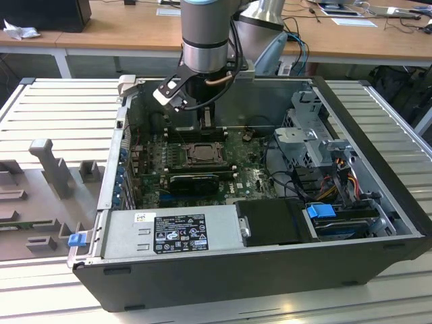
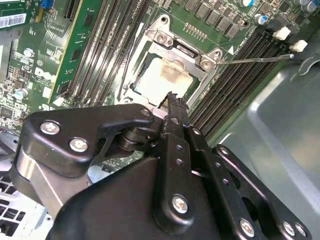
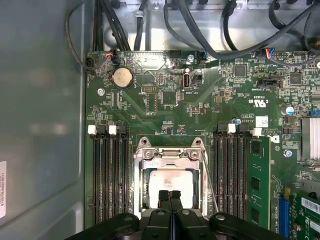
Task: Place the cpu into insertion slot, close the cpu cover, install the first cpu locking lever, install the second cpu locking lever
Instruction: 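Install the first cpu locking lever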
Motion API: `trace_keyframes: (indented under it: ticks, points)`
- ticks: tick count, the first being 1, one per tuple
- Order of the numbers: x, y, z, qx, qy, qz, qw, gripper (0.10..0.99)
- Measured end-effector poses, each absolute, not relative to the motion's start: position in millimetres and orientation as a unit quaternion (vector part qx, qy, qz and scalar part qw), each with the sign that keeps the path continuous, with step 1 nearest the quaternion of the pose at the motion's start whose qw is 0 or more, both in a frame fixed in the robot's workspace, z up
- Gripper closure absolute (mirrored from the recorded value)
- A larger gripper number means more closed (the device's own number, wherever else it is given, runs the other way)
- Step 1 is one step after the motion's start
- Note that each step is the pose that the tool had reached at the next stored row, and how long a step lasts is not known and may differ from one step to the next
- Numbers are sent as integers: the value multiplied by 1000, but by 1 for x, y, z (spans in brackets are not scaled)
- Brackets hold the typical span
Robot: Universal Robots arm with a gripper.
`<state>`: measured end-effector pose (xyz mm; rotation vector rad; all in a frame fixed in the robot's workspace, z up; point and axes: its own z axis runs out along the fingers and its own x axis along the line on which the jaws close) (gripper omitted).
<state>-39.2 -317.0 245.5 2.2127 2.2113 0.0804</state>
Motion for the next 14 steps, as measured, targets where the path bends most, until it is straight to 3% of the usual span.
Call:
trace_keyframes:
  ticks: [14]
  points:
    - [-39,-317,262,647,762,24,6,980]
